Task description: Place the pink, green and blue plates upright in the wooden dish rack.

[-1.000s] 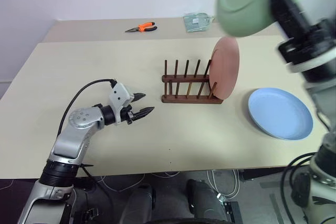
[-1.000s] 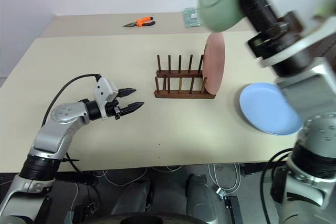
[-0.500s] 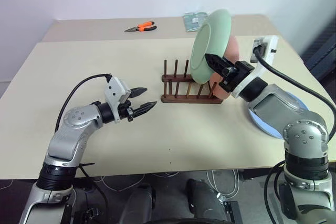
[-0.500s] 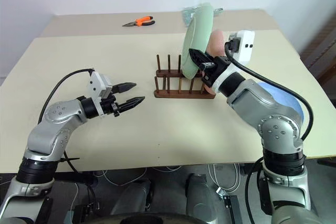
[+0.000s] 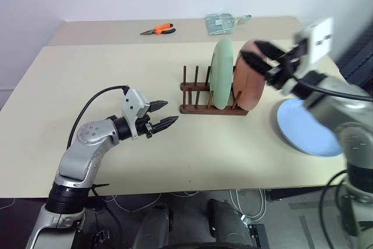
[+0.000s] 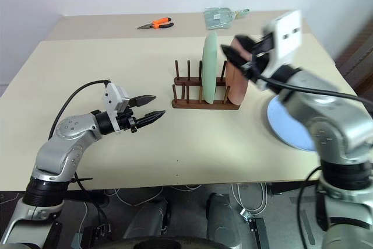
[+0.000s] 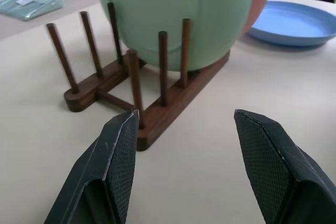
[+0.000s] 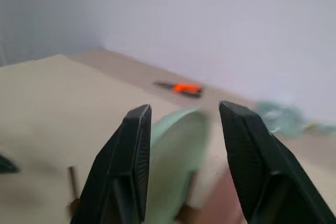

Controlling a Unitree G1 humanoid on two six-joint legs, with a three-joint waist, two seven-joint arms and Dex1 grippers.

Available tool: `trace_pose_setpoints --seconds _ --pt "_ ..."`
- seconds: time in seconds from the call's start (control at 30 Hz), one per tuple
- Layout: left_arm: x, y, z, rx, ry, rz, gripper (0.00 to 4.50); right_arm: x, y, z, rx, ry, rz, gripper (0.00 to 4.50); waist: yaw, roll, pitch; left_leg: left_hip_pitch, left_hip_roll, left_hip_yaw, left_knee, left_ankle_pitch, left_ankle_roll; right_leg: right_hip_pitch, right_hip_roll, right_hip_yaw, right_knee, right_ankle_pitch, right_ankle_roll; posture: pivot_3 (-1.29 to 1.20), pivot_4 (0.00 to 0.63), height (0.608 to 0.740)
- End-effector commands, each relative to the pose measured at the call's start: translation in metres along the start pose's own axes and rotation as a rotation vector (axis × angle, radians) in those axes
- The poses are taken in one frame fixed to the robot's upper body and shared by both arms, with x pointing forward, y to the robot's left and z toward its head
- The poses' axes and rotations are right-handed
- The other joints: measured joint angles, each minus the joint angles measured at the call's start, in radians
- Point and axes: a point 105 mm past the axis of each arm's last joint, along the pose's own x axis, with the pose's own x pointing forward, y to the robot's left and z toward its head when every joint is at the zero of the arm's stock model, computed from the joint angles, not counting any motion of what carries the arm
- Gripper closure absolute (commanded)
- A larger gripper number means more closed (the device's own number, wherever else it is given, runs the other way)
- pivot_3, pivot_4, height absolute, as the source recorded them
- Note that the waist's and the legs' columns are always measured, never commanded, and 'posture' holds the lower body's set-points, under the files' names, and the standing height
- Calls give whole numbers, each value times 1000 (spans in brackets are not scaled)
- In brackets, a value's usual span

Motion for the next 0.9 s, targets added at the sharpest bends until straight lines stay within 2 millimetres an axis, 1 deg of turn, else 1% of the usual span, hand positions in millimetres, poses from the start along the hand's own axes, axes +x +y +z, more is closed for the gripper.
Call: trace_pose_setpoints --seconds 0.03,0.07,0.1,0.13,0.17,0.2,0.23,0.3,0.37,0.43,0.47,0.53,0.57,0.7,0.77,0.8,0.83,0.9 --pt "8 -5 10 35 -32 -45 1540 -38 -31 8 13 17 -66 2206 6 -1 0 0 0 0 0 0 0 1 0 0 -1 0 0 0 150 740" --pt "10 -6 11 34 -34 -54 1540 -49 -39 -1 7 68 -98 1905 7 -1 0 0 0 0 0 0 0 2 0 0 -1 0 0 0 150 740" --pt "12 -7 11 34 -35 -66 1540 -59 -40 -17 -16 152 -109 1628 10 -1 0 1 0 0 0 0 0 2 0 0 -1 0 -1 0 150 740" --pt "14 -8 12 34 -37 -77 1540 -67 -37 -32 -36 231 -104 1120 14 -1 0 1 0 0 1 0 0 2 0 0 -1 0 -1 0 150 740" --pt "16 -9 13 34 -38 -89 1540 -74 -31 -50 -42 313 -89 704 16 -1 -1 1 0 1 0 0 1 2 0 0 -1 0 -1 0 150 740" --pt "17 -10 14 35 -39 -99 1540 -79 -26 -66 -44 376 -86 168 16 -1 -1 1 0 1 0 0 1 3 0 0 -1 0 -1 0 150 740" --pt "19 -11 15 37 -40 -110 1540 -84 -20 -84 -35 438 -88 75 15 0 -1 2 0 1 1 0 1 3 0 0 -1 0 -1 0 150 740" --pt "22 -12 16 40 -40 -122 1540 -90 -13 -105 -28 506 -95 75 10 1 0 2 1 2 1 0 1 2 0 1 0 -1 -1 0 150 740" --pt "25 -14 18 44 -44 -137 1540 -95 -6 -135 -22 590 -133 75 6 1 -1 2 1 3 1 0 1 2 0 1 0 -1 0 0 150 740" --pt "29 -17 21 48 -49 -150 1540 -105 -7 -167 -74 708 -193 75 7 1 -1 2 1 3 1 0 1 2 0 1 0 -1 0 0 150 740" --pt "30 -18 22 49 -51 -155 1540 -109 -10 -179 -103 756 -224 75 8 0 -1 2 1 3 1 0 1 2 0 1 0 -1 0 0 150 740" --pt "32 -20 24 50 -55 -163 1540 -116 -13 -195 -132 811 -254 602 11 0 -1 1 1 3 1 0 1 2 0 1 0 -1 -1 0 150 740" --pt "32 -21 24 51 -55 -164 1540 -118 -13 -198 -132 820 -260 847 13 0 -1 1 0 3 1 0 1 1 0 1 0 0 -1 0 150 740" --pt "31 -22 22 51 -50 -164 1540 -121 -23 -202 -179 845 -299 2948 19 0 -1 1 0 3 2 0 1 1 0 1 0 -1 -1 0 150 740" --pt "30 -22 20 52 -46 -162 1540 -119 -28 -199 -193 832 -315 4033 21 0 -1 1 0 3 3 0 1 2 0 1 -1 -1 0 0 150 740" --pt "30 -22 19 52 -44 -161 1540 -118 -30 -196 -196 821 -321 4461 20 0 -1 1 0 3 3 0 1 2 0 1 0 -1 0 0 150 740" --pt "29 -22 19 52 -44 -160 1540 -117 -32 -194 -199 814 -323 4461 20 0 -1 1 0 3 3 0 1 2 0 1 -1 -1 0 0 150 740" --pt "28 -21 16 52 -40 -156 1540 -105 -38 -175 -234 733 -333 4461 20 0 -1 1 0 3 3 0 1 2 0 1 0 -1 -1 0 150 740"
